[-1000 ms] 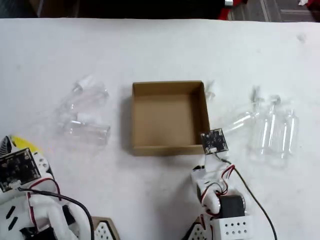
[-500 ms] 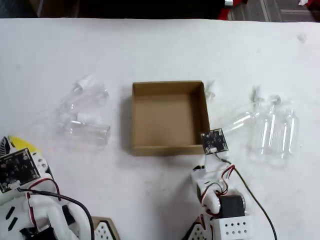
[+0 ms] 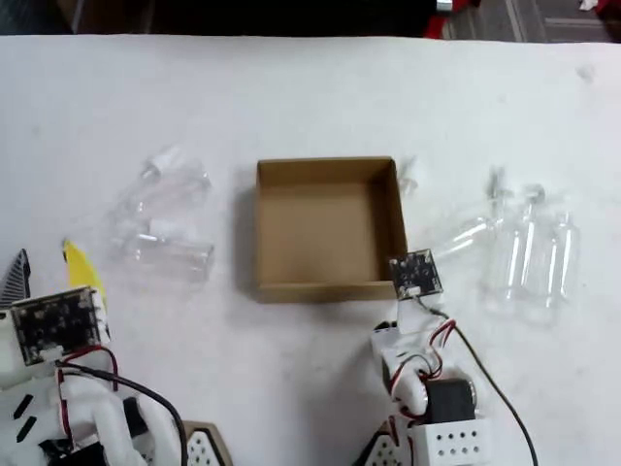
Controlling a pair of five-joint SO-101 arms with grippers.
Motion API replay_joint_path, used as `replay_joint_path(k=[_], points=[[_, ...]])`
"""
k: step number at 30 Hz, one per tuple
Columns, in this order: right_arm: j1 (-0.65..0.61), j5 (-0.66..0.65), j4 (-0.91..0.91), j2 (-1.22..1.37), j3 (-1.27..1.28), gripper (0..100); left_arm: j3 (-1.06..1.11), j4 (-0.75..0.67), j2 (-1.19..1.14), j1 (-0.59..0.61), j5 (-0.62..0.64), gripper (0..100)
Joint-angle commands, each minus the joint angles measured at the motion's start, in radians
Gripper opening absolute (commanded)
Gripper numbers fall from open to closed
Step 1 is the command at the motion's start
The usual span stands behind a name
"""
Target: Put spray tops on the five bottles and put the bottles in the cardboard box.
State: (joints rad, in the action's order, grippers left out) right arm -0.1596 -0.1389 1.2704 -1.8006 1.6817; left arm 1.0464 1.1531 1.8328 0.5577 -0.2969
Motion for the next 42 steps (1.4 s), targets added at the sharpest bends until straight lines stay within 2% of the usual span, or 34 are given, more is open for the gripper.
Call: replay_joint_path(k=[1, 5, 10, 16, 18, 22, 30, 33, 37, 42], points=[[0.004, -0.008, 0.002, -0.005, 0.009, 2.1, -0.054, -0.029, -0.012, -0.065, -0.109, 15], [0.004, -0.008, 0.002, -0.005, 0.009, 2.1, -0.048, -0.083, -0.005, -0.074, -0.173, 15], [0.005, -0.008, 0.002, -0.005, 0.009, 2.1, -0.054, -0.124, -0.005, -0.073, -0.167, 15], [0.007, -0.008, 0.002, -0.005, 0.009, 2.1, -0.043, -0.038, -0.005, -0.071, -0.028, 15], [0.005, -0.008, 0.002, -0.005, 0.009, 1.9, -0.021, -0.028, -0.005, -0.071, 0.009, 11], [0.005, -0.008, 0.002, -0.005, 0.009, 1.9, 0.064, -0.026, -0.005, -0.073, 0.017, 5], [0.005, -0.008, 0.002, -0.005, 0.009, 1.8, 0.061, -0.020, -0.039, -0.073, 0.018, 10], [0.005, -0.008, 0.002, -0.005, 0.009, 1.8, -0.003, -0.038, -0.189, -0.073, 0.026, 10], [0.005, -0.008, 0.002, -0.005, 0.009, 1.8, -0.164, -0.014, -0.538, -0.073, 0.028, 10], [0.005, -0.008, 0.002, -0.005, 0.009, 1.8, -0.425, 0.147, -0.947, -0.074, 0.041, 10]])
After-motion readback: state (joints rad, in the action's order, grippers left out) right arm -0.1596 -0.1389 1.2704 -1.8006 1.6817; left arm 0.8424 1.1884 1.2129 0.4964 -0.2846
